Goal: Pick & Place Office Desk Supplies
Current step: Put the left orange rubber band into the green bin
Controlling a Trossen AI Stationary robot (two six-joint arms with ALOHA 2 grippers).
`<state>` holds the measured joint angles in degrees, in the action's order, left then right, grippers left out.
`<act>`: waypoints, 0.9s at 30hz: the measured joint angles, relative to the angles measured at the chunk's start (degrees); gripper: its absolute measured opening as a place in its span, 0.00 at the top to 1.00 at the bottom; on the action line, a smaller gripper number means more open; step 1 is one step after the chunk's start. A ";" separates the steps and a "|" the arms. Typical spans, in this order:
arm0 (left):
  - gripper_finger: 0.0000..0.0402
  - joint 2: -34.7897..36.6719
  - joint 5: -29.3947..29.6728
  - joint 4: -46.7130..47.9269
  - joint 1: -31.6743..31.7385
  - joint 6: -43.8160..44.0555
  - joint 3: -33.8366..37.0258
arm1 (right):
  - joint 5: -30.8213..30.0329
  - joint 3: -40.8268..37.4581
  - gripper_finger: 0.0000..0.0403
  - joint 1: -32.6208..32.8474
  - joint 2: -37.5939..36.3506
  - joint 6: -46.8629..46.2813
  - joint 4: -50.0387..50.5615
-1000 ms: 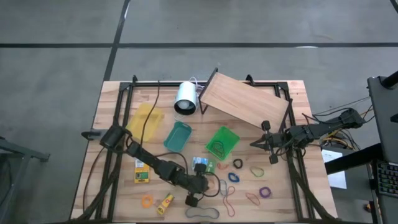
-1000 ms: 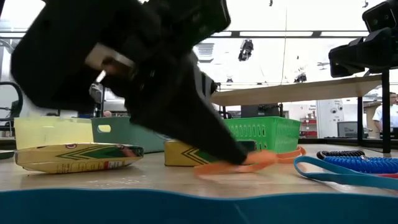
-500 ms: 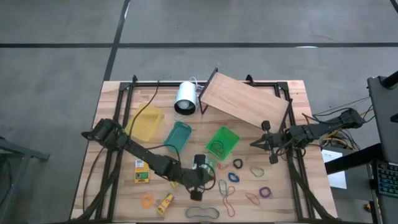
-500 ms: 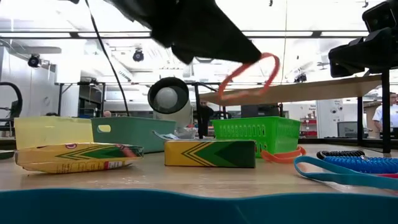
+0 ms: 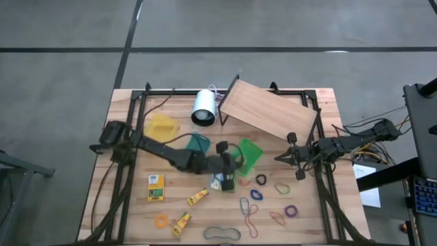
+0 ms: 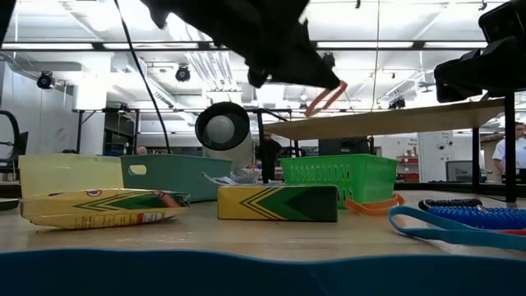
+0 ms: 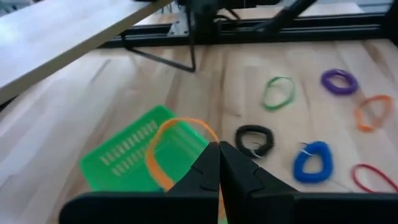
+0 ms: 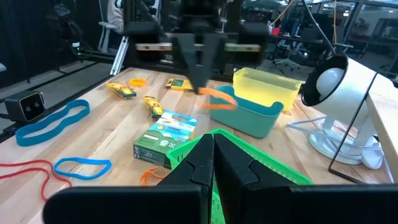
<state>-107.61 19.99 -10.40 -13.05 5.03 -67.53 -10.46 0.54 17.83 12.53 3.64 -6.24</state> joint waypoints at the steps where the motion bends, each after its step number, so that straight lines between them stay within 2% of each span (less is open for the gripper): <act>1: 0.99 0.00 -0.76 0.03 0.94 0.52 0.00 | 0.00 0.00 0.98 0.02 0.00 0.00 0.00; 10: 0.99 -0.77 -5.10 -0.03 5.71 2.85 0.05 | -0.02 0.01 0.98 0.00 0.00 0.00 0.00; 27: 0.99 -7.08 -9.35 1.86 5.98 7.18 0.37 | 0.00 0.00 0.98 0.02 -0.02 0.00 0.02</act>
<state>-114.69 10.64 -8.54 -7.07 12.21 -67.16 -10.46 0.54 17.85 12.51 3.64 -6.22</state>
